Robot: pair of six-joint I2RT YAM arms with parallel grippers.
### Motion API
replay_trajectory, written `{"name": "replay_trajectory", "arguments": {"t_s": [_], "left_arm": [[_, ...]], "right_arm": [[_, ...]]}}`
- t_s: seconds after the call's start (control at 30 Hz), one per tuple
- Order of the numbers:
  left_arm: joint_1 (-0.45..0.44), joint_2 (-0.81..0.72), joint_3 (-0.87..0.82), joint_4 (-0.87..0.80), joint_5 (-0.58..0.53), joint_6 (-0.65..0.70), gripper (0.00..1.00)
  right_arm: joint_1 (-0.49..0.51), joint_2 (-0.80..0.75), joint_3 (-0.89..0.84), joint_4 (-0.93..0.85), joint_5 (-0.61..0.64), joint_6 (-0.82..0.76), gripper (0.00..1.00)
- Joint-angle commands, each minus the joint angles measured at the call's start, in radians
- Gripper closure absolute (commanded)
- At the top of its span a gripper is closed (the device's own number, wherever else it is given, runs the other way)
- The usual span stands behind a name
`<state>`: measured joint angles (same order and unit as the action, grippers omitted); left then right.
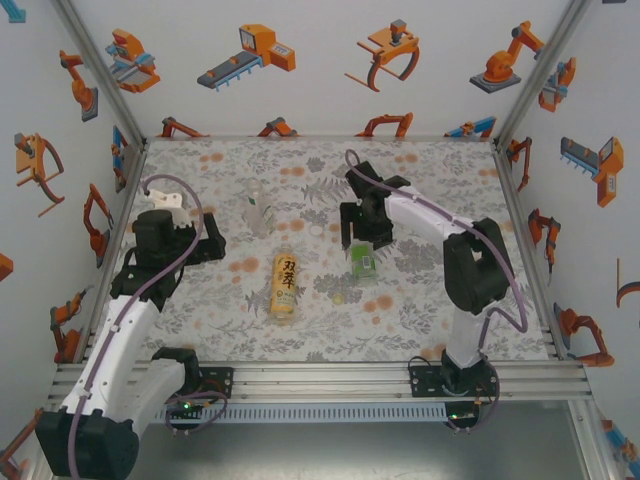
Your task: Screw on the bottle caps
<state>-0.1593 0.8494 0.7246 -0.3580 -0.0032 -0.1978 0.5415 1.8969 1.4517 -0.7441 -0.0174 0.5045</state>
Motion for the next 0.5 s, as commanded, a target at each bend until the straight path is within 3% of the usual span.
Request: {"name": "replay_trajectory", "arguments": {"t_s": [0.0,0.2,0.47], "left_arm": [[-0.009,-0.009,0.034,-0.024,-0.005,0.047,0.03],[-0.014,0.02,0.038,-0.007,0.037,0.043,0.03],[-0.05,0.036,0.051,-0.042,-0.02,0.029,0.03]], "right_arm": [[0.011,0.031,0.028,-0.025,-0.004,0.021,0.31],[0.013,0.081,0.042,-0.033,0.016,0.025,0.35],[0.014,0.083,0.038,-0.03,0.025,0.025,0.44]]}}
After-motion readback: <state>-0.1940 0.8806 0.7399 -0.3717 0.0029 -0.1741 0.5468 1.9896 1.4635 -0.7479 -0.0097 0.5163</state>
